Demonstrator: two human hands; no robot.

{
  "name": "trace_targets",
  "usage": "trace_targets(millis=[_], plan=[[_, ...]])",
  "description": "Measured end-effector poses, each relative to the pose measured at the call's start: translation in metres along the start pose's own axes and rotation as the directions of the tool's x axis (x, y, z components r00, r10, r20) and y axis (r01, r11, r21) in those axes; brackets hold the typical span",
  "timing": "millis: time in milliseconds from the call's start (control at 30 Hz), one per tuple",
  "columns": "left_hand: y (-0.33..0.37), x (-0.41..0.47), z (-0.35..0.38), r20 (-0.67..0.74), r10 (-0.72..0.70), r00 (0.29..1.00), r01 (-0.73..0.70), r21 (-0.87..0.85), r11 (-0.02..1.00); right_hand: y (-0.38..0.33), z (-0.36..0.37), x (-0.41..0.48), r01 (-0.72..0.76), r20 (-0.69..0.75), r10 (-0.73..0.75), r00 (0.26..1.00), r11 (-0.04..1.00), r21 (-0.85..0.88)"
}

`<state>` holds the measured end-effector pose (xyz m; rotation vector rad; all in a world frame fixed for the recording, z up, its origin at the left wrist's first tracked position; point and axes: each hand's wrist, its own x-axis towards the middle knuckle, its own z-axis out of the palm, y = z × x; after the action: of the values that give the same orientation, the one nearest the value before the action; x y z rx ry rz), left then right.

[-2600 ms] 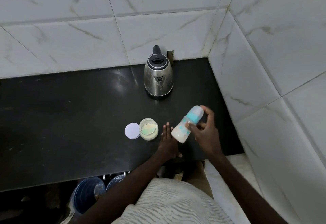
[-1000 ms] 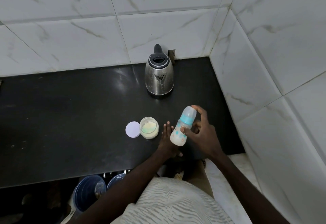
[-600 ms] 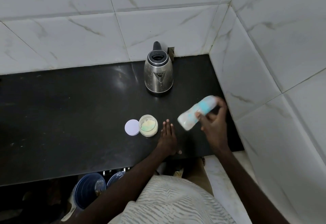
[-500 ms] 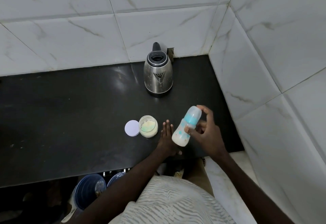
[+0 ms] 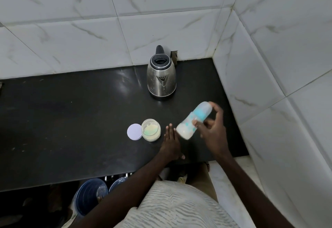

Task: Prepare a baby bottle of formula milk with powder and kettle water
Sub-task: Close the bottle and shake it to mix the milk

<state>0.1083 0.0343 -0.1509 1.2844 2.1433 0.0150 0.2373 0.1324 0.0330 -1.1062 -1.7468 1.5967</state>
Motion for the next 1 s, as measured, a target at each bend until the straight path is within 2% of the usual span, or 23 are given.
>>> trace_targets(millis=[67,100,133,167,233,300,467,600,900,1000], plan=[[0.007,-0.008,-0.005,-0.028,-0.019,0.999,0.019,-0.011,1.0,-0.008,-0.001,0.011,-0.042,-0.232,0.074,0.97,0.989,0.141],[0.009,-0.009,-0.006,-0.046,-0.018,0.999,0.018,-0.007,1.0,-0.01,0.0,0.014,-0.051,-0.31,0.109,0.944,0.981,0.189],[0.009,-0.009,-0.006,-0.045,-0.012,0.999,0.012,0.001,1.0,-0.01,0.002,0.015,-0.069,-0.322,0.134,0.937,0.976,0.205],[0.006,-0.008,-0.005,-0.035,-0.007,0.999,0.007,-0.003,1.0,-0.009,0.004,0.014,-0.087,-0.263,0.134,0.955,0.979,0.185],[-0.001,0.0,0.001,-0.021,0.003,1.0,-0.004,-0.037,0.999,0.001,0.008,0.005,-0.103,-0.021,0.104,0.994,0.993,0.049],[-0.006,0.006,0.008,-0.023,0.03,0.999,-0.031,-0.037,0.999,0.01,0.008,-0.001,-0.089,0.142,0.096,0.985,0.995,-0.053],[-0.003,0.006,0.007,-0.051,0.042,0.998,-0.042,-0.008,0.999,0.002,0.008,0.003,-0.245,0.097,0.237,0.967,0.966,0.085],[-0.008,0.008,0.013,-0.033,0.008,0.999,-0.01,-0.065,0.998,0.0,0.009,0.001,-0.365,0.181,0.332,0.926,0.909,0.199],[-0.011,0.007,0.014,-0.018,0.008,1.0,-0.008,-0.028,1.0,0.01,0.015,-0.002,-0.479,0.241,0.429,0.87,0.852,0.211],[-0.004,0.004,0.008,-0.008,0.005,1.0,-0.005,-0.035,0.999,0.005,0.007,0.008,-0.44,0.238,0.393,0.888,0.877,0.194]])
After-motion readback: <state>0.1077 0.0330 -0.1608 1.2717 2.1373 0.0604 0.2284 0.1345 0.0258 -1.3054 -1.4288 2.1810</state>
